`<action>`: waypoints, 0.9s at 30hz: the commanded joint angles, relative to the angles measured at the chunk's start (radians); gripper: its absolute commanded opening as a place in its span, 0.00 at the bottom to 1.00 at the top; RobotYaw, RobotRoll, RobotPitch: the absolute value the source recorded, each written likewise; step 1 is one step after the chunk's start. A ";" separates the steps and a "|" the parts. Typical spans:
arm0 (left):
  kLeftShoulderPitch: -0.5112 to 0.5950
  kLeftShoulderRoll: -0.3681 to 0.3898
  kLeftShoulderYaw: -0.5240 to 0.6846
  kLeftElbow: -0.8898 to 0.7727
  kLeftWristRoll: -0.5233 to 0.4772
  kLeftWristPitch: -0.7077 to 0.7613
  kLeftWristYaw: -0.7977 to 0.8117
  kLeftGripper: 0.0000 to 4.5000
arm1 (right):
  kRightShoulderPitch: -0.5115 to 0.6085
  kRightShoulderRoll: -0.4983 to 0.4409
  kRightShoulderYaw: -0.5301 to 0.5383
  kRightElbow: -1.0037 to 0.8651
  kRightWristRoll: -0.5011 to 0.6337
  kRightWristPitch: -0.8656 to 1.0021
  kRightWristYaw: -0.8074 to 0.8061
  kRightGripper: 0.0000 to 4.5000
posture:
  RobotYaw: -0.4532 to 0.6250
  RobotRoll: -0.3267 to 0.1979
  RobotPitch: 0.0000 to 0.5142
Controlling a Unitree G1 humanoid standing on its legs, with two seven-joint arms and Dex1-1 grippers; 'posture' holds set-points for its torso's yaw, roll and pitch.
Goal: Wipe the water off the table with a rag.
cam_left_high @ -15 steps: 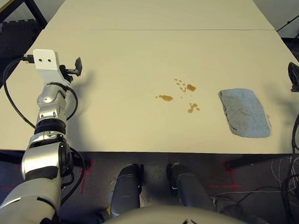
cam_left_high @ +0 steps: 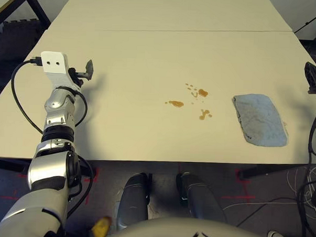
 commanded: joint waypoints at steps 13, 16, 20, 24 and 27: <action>0.192 0.157 -0.116 -0.398 -0.216 0.371 -0.792 1.00 | -0.020 0.032 0.014 -0.019 -0.008 0.030 -0.018 0.99 | 0.24 0.62 0.30; 0.195 0.165 -0.142 -0.420 -0.215 0.400 -0.850 1.00 | -0.017 0.018 0.010 -0.035 0.000 0.058 -0.008 0.99 | 0.23 0.62 0.29; 0.183 0.154 -0.160 -0.427 -0.202 0.407 -0.878 1.00 | 0.015 -0.015 -0.001 -0.086 0.021 0.144 0.023 0.99 | 0.22 0.62 0.27; 0.170 0.147 -0.185 -0.395 -0.174 0.365 -0.899 1.00 | 0.080 -0.074 -0.008 -0.187 0.074 0.313 0.105 0.99 | 0.21 0.62 0.26; 0.164 0.141 -0.193 -0.385 -0.171 0.359 -0.904 1.00 | 0.146 -0.112 0.002 -0.285 0.114 0.455 0.166 0.99 | 0.20 0.62 0.26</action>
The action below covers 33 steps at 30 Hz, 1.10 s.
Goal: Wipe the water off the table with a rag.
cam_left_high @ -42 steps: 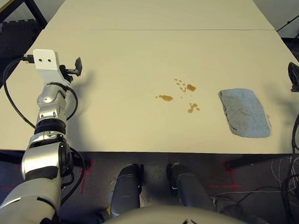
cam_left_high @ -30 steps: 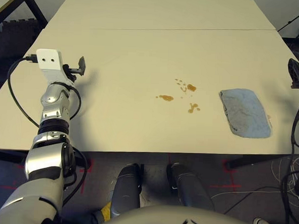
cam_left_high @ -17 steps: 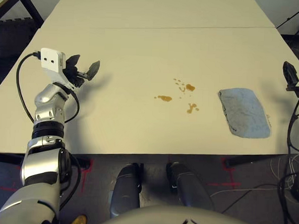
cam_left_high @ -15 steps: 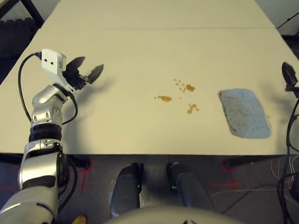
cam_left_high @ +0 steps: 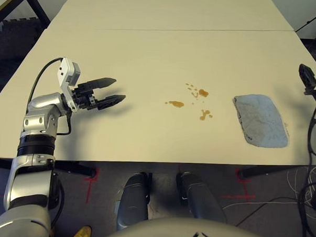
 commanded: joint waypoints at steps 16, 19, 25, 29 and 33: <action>-0.048 -0.032 -0.039 0.081 0.044 -0.062 -0.011 1.00 | 0.325 -0.051 0.054 -0.432 0.146 0.584 0.157 0.99 | 0.18 0.62 0.27; -0.051 -0.025 -0.037 0.080 0.045 -0.056 -0.014 1.00 | 0.315 -0.027 0.075 -0.413 0.121 0.571 0.140 0.99 | 0.18 0.62 0.27; -0.048 -0.016 -0.038 0.072 0.046 -0.049 -0.017 1.00 | 0.272 -0.008 0.108 -0.339 0.073 0.533 0.124 0.99 | 0.19 0.62 0.27; -0.036 -0.010 -0.034 0.050 0.041 -0.039 -0.018 1.00 | 0.244 0.002 0.126 -0.291 0.047 0.506 0.121 0.99 | 0.21 0.62 0.28; -0.028 -0.006 -0.030 0.025 0.033 -0.019 -0.014 1.00 | 0.230 0.006 0.168 -0.268 0.023 0.505 0.139 0.99 | 0.22 0.62 0.28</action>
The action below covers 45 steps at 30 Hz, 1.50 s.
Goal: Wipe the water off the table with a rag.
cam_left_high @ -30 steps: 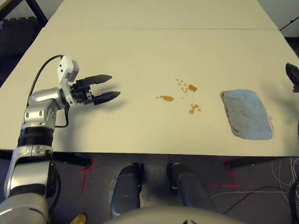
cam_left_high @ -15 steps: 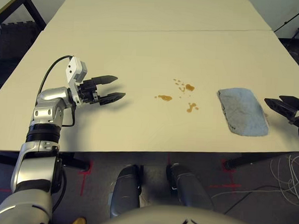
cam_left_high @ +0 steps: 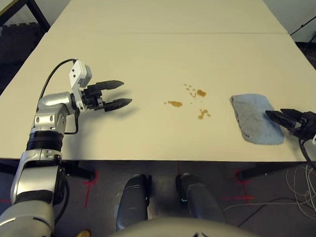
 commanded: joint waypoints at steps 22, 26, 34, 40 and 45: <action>0.019 0.034 0.004 -0.052 0.001 0.034 0.001 1.00 | -0.009 0.088 0.189 -0.042 -0.098 0.021 0.002 0.78 | 0.23 0.62 0.29; 0.016 0.033 0.003 -0.046 0.003 0.030 0.001 1.00 | -0.022 0.093 0.174 -0.039 -0.110 0.006 -0.014 0.44 | 0.23 0.62 0.28; 0.004 0.033 0.000 -0.024 0.011 0.017 -0.001 1.00 | -0.074 0.177 -0.036 -0.172 0.114 0.264 -0.134 0.03 | 0.22 0.62 0.27; -0.007 0.033 -0.004 0.000 0.017 0.003 -0.007 1.00 | -0.065 0.206 -0.132 -0.311 0.250 0.487 -0.254 0.03 | 0.22 0.62 0.26; -0.009 0.027 -0.008 0.005 0.019 -0.002 -0.010 1.00 | -0.004 0.204 -0.069 -0.400 0.233 0.511 -0.295 0.03 | 0.21 0.62 0.26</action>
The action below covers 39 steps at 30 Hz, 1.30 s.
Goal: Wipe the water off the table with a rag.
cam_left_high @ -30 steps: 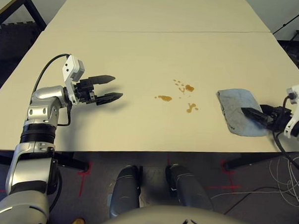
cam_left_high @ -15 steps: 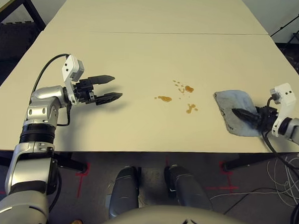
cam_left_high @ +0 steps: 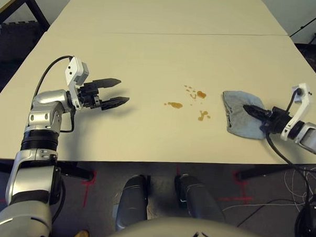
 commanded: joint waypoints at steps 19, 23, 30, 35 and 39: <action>-0.004 0.002 -0.023 0.025 0.016 -0.013 -0.024 1.00 | 0.154 0.174 0.253 -0.202 -0.036 -0.037 -0.096 0.03 | 0.21 0.62 0.30; -0.003 0.002 -0.022 0.022 0.016 -0.011 -0.023 1.00 | 0.150 0.218 0.287 -0.225 -0.037 -0.030 -0.119 0.03 | 0.21 0.62 0.30; -0.001 -0.002 -0.023 0.016 0.015 -0.008 -0.020 1.00 | 0.147 0.260 0.342 -0.256 -0.035 -0.024 -0.139 0.03 | 0.21 0.62 0.31; 0.003 -0.007 -0.025 0.014 0.015 -0.009 -0.018 1.00 | 0.152 0.268 0.356 -0.269 -0.034 -0.024 -0.140 0.03 | 0.21 0.62 0.31; 0.003 -0.012 -0.026 0.017 0.016 -0.011 -0.016 1.00 | 0.153 0.263 0.353 -0.273 -0.032 -0.023 -0.142 0.03 | 0.20 0.62 0.31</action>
